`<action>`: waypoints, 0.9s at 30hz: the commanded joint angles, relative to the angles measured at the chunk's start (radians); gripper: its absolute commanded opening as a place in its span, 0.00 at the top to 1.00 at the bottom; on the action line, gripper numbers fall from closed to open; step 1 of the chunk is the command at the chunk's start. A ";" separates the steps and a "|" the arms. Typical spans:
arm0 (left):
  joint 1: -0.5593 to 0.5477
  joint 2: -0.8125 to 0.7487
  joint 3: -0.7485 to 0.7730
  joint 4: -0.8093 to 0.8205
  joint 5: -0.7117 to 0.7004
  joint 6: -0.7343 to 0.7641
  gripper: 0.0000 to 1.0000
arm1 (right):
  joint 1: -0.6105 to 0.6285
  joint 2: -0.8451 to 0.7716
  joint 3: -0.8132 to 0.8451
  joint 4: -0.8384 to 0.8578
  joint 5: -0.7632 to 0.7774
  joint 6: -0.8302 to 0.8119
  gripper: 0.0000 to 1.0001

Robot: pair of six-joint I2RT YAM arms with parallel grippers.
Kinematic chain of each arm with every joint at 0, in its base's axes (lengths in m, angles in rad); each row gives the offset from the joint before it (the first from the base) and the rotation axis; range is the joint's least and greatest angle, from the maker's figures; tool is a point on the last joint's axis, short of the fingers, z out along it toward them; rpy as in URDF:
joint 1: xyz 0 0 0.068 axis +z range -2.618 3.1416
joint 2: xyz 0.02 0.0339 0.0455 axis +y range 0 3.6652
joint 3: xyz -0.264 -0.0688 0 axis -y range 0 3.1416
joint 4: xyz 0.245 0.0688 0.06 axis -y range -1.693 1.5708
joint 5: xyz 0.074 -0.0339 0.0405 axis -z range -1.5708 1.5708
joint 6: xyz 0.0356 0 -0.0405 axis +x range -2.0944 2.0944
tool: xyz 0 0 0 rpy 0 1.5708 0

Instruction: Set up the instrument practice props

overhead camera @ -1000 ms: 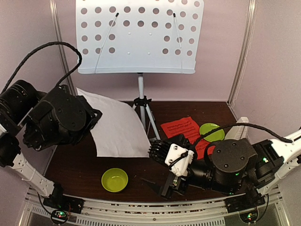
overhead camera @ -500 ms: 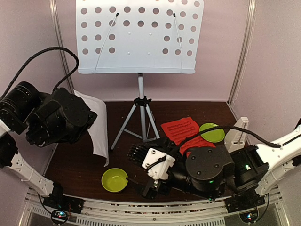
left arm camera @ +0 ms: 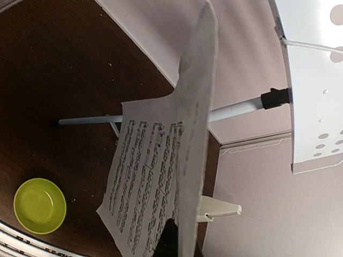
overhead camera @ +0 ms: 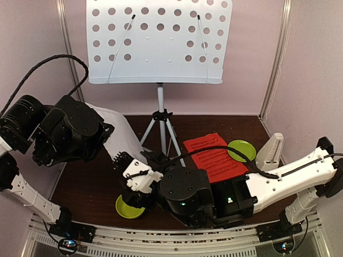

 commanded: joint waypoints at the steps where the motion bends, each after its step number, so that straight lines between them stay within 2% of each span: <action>1: 0.014 -0.019 0.005 0.042 -0.023 -0.563 1.00 | -0.029 0.075 0.095 0.148 0.135 -0.088 0.28; 5: 0.023 -0.026 -0.002 0.042 -0.021 -0.563 1.00 | -0.039 0.097 0.113 0.209 0.208 -0.148 0.68; 8: 0.035 -0.034 -0.011 0.040 -0.020 -0.563 1.00 | -0.041 0.074 0.089 0.219 0.195 -0.141 0.89; 10: 0.045 -0.037 -0.013 0.030 -0.017 -0.560 0.91 | -0.043 0.048 0.064 0.219 0.176 -0.131 1.00; 14: 0.076 -0.037 -0.009 0.012 -0.006 -0.505 0.71 | -0.052 -0.015 0.022 0.205 0.103 -0.097 1.00; 17: 0.093 -0.045 -0.006 -0.001 -0.028 -0.415 0.43 | -0.067 -0.069 0.005 0.161 0.036 -0.041 1.00; 19: 0.112 -0.056 0.000 -0.043 -0.029 -0.362 0.21 | -0.084 -0.111 -0.006 0.117 -0.024 0.013 1.00; 21: 0.122 -0.079 -0.020 -0.094 -0.043 -0.354 0.03 | -0.109 -0.153 -0.016 0.064 -0.088 0.079 1.00; 23: 0.124 -0.134 -0.093 -0.101 -0.071 -0.366 0.02 | -0.137 -0.197 -0.023 0.009 -0.169 0.135 1.00; 27: 0.137 -0.316 -0.373 0.034 -0.138 -0.287 0.02 | -0.200 -0.271 -0.037 -0.081 -0.379 0.233 1.00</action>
